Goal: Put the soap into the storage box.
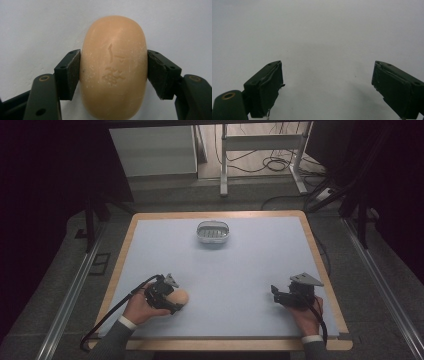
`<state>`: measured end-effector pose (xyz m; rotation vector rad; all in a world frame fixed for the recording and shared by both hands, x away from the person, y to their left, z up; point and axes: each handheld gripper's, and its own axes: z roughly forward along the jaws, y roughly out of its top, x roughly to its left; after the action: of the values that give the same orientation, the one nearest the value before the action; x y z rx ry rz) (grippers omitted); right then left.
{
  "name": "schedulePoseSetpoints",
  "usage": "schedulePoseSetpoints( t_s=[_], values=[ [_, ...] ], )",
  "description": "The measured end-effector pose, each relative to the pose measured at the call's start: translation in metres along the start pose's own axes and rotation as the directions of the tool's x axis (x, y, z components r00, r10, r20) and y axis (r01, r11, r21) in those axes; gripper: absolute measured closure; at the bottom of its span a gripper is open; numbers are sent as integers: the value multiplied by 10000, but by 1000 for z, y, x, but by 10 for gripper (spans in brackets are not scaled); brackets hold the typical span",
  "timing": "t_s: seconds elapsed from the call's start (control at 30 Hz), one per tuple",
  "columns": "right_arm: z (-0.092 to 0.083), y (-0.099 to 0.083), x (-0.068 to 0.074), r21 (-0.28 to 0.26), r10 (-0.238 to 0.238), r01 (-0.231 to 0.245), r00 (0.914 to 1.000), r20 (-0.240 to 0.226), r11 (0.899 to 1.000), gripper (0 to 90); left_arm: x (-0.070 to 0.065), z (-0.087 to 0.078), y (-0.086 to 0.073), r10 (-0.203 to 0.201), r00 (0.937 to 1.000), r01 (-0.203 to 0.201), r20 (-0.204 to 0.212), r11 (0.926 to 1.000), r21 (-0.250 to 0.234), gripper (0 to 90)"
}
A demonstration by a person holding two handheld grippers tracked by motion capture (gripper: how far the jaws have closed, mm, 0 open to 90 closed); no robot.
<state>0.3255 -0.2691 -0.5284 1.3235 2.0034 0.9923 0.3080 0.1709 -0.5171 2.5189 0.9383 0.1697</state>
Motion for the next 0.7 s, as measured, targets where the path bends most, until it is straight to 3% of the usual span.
schedulePoseSetpoints(
  t_s=[0.27, 0.7],
  values=[
    [0, 0, 0, -18, 37, -37, 10000, 20, 10000, 102, 2, -4, 1, 92, 9999, -92, 144, 10000, -23, 328],
    [0, 0, -1, -21, 91, -91, 10000, 32, 10000, 101, 10, -17, 10, 10, 10000, -7, 61, 9990, -453, 328]
  ],
)
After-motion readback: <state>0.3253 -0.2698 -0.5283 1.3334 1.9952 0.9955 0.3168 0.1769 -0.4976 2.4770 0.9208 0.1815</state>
